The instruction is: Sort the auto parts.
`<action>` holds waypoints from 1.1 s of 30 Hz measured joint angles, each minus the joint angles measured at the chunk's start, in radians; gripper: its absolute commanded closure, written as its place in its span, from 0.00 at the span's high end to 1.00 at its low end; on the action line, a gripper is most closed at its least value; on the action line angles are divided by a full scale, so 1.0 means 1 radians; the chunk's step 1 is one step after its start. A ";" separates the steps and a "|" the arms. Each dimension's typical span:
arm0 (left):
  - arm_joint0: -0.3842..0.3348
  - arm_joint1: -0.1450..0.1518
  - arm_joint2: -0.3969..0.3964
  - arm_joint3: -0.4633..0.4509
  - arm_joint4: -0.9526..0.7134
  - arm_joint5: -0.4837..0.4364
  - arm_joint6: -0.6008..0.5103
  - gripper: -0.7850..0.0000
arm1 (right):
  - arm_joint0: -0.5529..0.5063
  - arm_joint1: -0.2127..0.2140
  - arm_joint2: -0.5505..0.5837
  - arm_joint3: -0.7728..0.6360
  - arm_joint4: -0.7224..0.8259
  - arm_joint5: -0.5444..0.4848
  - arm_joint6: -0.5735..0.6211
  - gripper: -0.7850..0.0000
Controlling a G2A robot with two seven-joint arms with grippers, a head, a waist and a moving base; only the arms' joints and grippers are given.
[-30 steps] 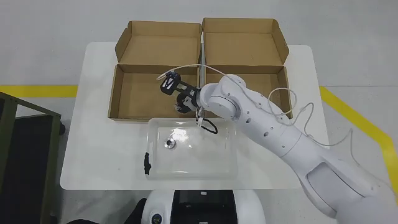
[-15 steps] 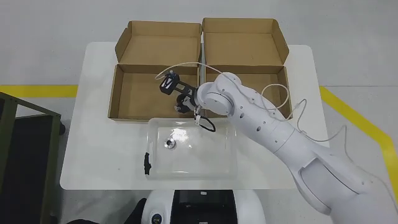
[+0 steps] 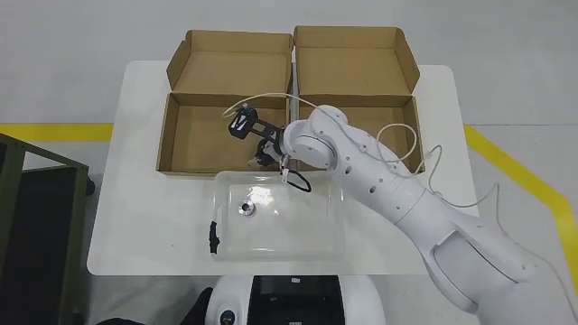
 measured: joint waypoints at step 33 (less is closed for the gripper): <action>0.000 0.000 0.000 0.000 0.000 0.000 0.000 1.00 | -0.307 0.099 0.076 -0.563 -0.191 -0.243 0.115 0.90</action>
